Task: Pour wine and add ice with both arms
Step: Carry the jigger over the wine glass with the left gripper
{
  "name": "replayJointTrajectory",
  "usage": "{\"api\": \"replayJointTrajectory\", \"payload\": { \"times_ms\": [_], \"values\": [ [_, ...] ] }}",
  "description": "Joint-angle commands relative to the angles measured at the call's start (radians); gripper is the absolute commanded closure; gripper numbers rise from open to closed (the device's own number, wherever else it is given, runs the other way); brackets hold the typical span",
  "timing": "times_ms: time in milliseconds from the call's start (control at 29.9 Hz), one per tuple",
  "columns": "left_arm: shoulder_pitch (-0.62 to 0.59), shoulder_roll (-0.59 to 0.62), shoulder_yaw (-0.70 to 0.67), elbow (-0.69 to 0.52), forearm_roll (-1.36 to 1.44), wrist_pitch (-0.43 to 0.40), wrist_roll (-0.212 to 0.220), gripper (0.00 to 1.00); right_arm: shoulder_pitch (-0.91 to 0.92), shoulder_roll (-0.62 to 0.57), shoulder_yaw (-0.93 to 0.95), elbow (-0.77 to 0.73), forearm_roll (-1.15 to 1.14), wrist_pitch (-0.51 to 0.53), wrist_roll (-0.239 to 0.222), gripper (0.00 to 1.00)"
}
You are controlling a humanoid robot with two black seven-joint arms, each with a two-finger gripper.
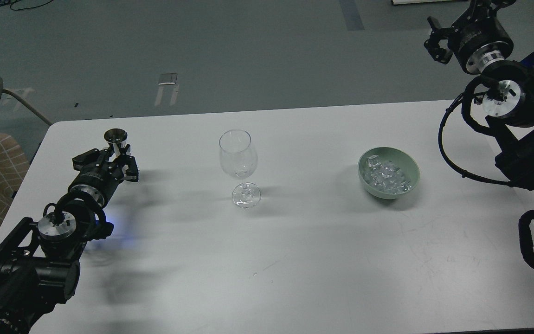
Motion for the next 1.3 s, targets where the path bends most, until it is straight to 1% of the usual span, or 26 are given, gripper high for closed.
{"api": "replayJointTrajectory", "payload": {
  "times_ms": [0,100,234,334,368,434,535,635,702,769,936,1069,1270],
  "values": [
    [-0.001,0.003,0.000,-0.001,-0.002,-0.027,0.000,0.75,-0.001,-0.001,0.000,0.000,0.000,0.000,0.000,0.00],
    [-0.004,0.006,-0.002,-0.012,-0.002,-0.044,0.000,0.79,-0.001,-0.001,0.000,0.000,0.000,0.000,0.000,0.00],
    [-0.003,0.014,-0.011,-0.055,-0.002,-0.044,0.000,0.80,-0.001,0.000,0.000,0.000,0.000,0.000,0.000,0.00],
    [-0.003,0.015,-0.046,-0.084,-0.003,-0.041,0.015,0.85,-0.001,-0.001,0.000,0.000,0.000,0.000,0.000,0.00],
    [-0.003,0.015,-0.054,-0.091,-0.002,-0.040,0.023,0.89,-0.001,-0.001,0.000,0.000,0.000,0.000,0.000,0.00],
    [-0.003,0.015,-0.055,-0.101,-0.002,-0.035,0.026,0.91,-0.001,-0.001,0.000,0.000,0.000,0.000,0.000,0.00],
    [-0.001,0.018,-0.054,-0.125,-0.002,-0.034,0.028,0.93,-0.001,-0.001,0.000,0.000,0.000,0.000,0.000,0.00],
    [-0.001,0.020,-0.051,-0.141,-0.002,-0.014,0.032,0.95,-0.001,-0.001,0.000,0.000,-0.002,0.000,0.000,0.00],
    [-0.004,0.026,-0.051,-0.160,-0.002,0.029,0.046,0.95,-0.002,-0.001,0.000,0.000,-0.002,0.000,0.000,0.00],
    [-0.004,0.027,-0.051,-0.174,-0.002,0.046,0.054,0.96,-0.002,-0.001,0.000,0.000,-0.002,0.000,0.000,0.00],
    [-0.004,0.033,-0.044,-0.213,0.000,0.063,0.055,0.96,-0.002,-0.003,0.000,0.000,-0.002,0.000,0.000,0.00],
    [0.003,0.037,-0.037,-0.246,0.002,0.069,0.054,1.00,-0.004,-0.008,0.000,0.000,0.000,0.000,0.000,0.00],
    [0.012,0.063,-0.035,-0.280,0.002,0.069,0.052,1.00,-0.007,-0.011,0.000,0.001,-0.002,0.000,0.000,0.00]
  ]
}}
